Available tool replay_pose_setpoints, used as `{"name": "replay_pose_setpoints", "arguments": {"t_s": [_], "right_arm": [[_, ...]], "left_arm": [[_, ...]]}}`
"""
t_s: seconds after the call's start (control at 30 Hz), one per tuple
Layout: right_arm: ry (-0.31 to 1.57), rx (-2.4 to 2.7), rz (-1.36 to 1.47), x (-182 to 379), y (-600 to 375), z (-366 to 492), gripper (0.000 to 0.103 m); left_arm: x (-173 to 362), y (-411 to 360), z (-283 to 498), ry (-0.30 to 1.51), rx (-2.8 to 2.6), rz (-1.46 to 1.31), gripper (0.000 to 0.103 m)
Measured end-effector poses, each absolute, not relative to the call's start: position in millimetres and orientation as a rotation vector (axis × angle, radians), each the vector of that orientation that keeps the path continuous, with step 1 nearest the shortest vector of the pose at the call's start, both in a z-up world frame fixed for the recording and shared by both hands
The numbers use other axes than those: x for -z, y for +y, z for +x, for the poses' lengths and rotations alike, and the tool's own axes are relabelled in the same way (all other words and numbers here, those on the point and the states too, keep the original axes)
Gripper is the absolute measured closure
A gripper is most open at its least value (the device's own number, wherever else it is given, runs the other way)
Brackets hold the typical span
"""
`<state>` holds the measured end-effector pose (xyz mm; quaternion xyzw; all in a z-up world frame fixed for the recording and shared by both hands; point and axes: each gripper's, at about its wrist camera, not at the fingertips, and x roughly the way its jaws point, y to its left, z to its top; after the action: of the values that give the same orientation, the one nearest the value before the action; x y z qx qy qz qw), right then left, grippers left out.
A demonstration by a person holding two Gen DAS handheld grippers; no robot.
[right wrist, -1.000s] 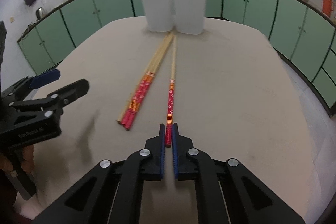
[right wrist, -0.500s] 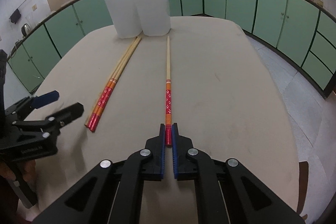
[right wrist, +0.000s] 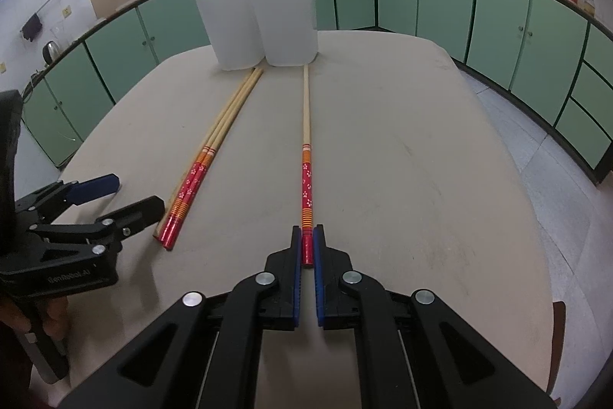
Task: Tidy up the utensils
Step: 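Grasp a red-patterned chopstick with the right while the left grasps a plain wooden chopstick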
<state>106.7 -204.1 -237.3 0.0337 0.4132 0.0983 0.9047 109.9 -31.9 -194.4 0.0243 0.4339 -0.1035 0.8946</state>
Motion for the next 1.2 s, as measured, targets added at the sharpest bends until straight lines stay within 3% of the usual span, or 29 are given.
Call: {"name": "replay_pose_setpoints", "arguments": {"t_s": [0.3, 0.43, 0.57, 0.63, 0.73, 1.2], "right_arm": [[0.852, -0.205, 0.077, 237.7, -204.1, 106.7, 0.097], [0.851, -0.205, 0.078, 237.9, -203.9, 106.4, 0.097], [0.851, -0.205, 0.078, 238.2, -203.9, 106.4, 0.097], [0.852, -0.207, 0.08, 237.9, -204.2, 106.5, 0.097], [0.854, -0.215, 0.076, 237.6, -202.9, 105.4, 0.097], [0.856, -0.166, 0.086, 238.1, -204.2, 117.1, 0.097]], "left_arm": [[195.4, -43.9, 109.0, 0.923, 0.206, 0.092, 0.019], [193.9, -45.9, 106.8, 0.92, 0.202, 0.106, 0.027], [190.3, -41.9, 104.1, 0.912, 0.198, 0.107, 0.058], [189.5, -40.1, 102.7, 0.913, 0.201, 0.106, 0.08], [189.7, -34.4, 101.0, 0.918, 0.198, 0.097, 0.096], [188.1, 5.9, 104.7, 0.92, 0.065, 0.011, 0.097]]}}
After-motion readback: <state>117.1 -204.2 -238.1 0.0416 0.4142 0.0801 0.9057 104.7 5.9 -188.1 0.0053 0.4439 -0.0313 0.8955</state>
